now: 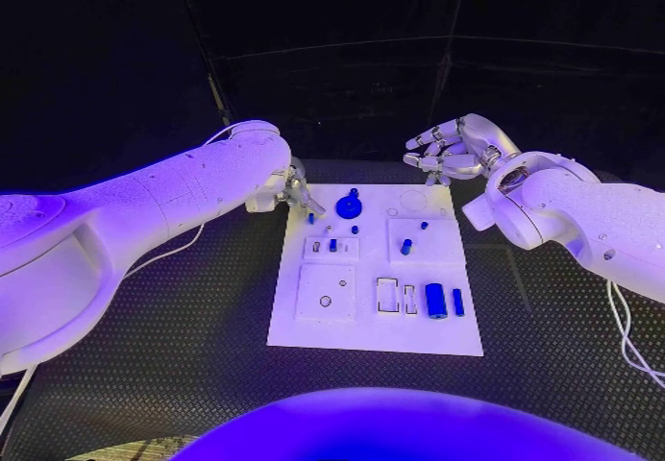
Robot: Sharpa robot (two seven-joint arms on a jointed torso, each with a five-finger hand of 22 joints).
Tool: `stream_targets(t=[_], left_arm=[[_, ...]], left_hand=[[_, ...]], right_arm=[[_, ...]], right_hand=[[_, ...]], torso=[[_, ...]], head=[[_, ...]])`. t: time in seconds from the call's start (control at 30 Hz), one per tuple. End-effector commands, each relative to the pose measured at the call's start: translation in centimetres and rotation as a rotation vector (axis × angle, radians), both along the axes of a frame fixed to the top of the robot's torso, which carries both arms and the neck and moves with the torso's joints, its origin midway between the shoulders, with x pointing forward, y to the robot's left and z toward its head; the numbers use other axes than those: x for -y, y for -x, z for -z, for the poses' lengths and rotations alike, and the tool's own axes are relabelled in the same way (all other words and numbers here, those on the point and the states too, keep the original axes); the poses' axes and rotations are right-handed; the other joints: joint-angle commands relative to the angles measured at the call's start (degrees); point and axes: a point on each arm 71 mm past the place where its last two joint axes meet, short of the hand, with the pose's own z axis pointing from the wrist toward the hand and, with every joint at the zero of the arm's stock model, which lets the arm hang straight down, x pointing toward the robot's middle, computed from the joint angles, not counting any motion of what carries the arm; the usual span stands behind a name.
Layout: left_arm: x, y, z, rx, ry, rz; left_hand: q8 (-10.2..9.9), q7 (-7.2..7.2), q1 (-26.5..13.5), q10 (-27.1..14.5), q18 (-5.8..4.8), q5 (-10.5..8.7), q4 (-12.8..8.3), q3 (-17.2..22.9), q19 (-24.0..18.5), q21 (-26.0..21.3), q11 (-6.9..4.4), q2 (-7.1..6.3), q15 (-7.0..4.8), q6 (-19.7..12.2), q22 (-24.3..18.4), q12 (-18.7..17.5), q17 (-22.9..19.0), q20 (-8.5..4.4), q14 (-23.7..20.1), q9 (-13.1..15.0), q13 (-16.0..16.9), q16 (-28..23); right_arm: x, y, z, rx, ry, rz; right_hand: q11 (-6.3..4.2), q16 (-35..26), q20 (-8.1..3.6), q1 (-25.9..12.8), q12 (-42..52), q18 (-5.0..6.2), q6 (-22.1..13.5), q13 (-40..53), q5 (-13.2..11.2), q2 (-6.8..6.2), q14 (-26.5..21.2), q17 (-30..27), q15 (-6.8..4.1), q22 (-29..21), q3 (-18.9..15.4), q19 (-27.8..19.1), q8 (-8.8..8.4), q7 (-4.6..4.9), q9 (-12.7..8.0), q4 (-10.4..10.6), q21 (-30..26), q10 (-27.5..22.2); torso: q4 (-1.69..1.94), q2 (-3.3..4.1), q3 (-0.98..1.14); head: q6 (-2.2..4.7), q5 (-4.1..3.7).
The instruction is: Assemble the parts on the task board
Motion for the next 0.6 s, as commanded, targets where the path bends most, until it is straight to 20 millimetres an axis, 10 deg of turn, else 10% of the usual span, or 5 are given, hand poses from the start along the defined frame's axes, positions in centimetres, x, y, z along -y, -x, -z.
stream_targets(t=[0.03, 0.6], left_arm=[[0.08, 0.06, -0.01, -0.017, 0.02, -0.004], [0.34, 0.09, 0.03, -0.021, 0.031, -0.004]], left_hand=[[0.0, -0.13, 0.6, 0.1, 0.97, 0.0, -0.1, -0.4, -0.1, -0.1, -0.34, 0.26, 0.17, 0.6, 0.2, 0.3, 15.1, 0.14, 6.0, -0.1, -0.1, 0.2], [-0.2, -0.25, 2.7, 0.0, 0.98, 0.01, -0.5, -0.2, -0.2, -0.2, -0.47, 1.57, 0.05, 1.0, 0.2, 0.2, 15.1, 0.0, 6.0, -0.4, -0.3, 0.2]], right_arm=[[-0.08, 0.0, -0.15, 0.007, -0.002, -0.009], [-0.12, -0.06, -0.11, 0.006, -0.001, -0.01]], right_hand=[[-0.01, -0.1, 0.01, -0.2, 0.4, 0.73, -0.3, -0.1, 0.2, 0.1, -0.2, 0.1, -0.16, -0.1, 0.4, 0.6, 0.22, -0.13, 0.0, 0.1, -0.4, -0.3], [-0.04, -0.1, -0.01, 0.0, 0.4, 0.73, -0.2, -0.1, 0.4, 0.11, -0.1, 0.2, -0.19, -0.1, 0.5, 0.6, 0.27, -0.15, 0.0, 0.0, -0.4, -0.3]], torso=[[0.01, 0.0, 0.02], [0.01, 0.03, 0.0]], head=[[0.0, -0.02], [0.0, 0.1]])
